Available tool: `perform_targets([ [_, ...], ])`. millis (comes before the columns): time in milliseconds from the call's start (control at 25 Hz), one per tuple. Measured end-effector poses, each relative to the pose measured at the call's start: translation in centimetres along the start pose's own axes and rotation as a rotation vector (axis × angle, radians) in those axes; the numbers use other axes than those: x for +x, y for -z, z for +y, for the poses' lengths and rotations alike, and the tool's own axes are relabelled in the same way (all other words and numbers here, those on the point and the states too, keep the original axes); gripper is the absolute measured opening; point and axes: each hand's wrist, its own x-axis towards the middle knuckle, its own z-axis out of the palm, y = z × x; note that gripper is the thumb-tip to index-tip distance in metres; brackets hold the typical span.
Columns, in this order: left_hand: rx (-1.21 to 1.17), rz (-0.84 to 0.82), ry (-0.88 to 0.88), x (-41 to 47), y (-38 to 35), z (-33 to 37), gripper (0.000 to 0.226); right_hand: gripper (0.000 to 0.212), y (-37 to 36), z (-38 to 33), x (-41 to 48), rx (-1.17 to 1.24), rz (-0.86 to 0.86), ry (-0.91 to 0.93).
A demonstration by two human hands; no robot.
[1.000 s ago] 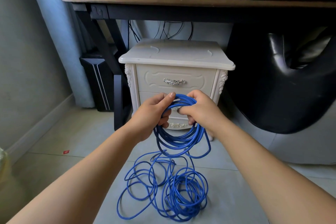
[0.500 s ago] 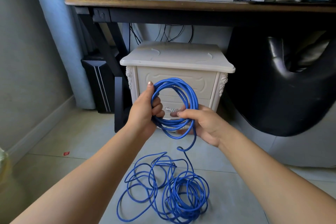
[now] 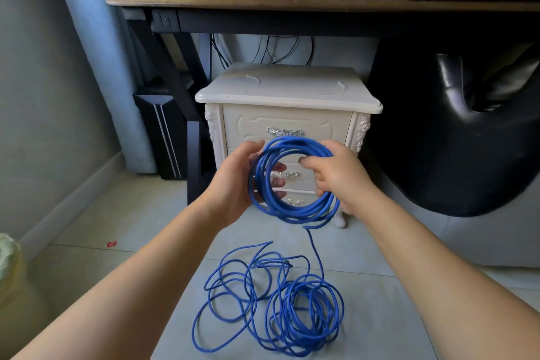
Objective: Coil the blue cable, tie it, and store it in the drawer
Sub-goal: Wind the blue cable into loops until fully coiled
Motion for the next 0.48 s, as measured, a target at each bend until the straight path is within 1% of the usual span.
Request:
perform_targets([
  [120, 0.475, 0.008, -0.082, 0.1, 0.3, 0.2, 0.048, 0.015, -0.5, 0.3, -0.3, -0.406, -0.056, 0.060],
  [200, 0.829, -0.026, -0.154, 0.1, 0.2, -0.3, 0.046, 0.016, -0.8, 0.2, -0.8, -0.601, -0.106, 0.115],
  [240, 0.937, -0.030, -0.179, 0.2, 0.1, -0.7, 0.042, 0.018, -0.9, 0.0, -1.0, -0.667, -0.126, 0.139],
  [280, 0.983, -0.022, -0.201, 0.2, -0.1, -1.0, 0.039, 0.023, -1.0, -0.1, -1.2, -0.713, -0.136, 0.157],
  [360, 0.981, 0.020, -0.274, 0.2, -0.3, -1.5, 0.040, 0.037, -1.0, -0.3, -1.6, -0.734, -0.129, 0.204],
  [440, 0.938, 0.076, -0.359, 0.4, -0.4, -1.6, 0.044, 0.045, -0.8, -0.5, -1.8, -0.657, -0.110, 0.243],
  [480, 0.911, 0.102, -0.388, 0.6, -0.4, -1.6, 0.044, 0.045, -0.6, -0.6, -1.8, -0.589, -0.108, 0.243],
])
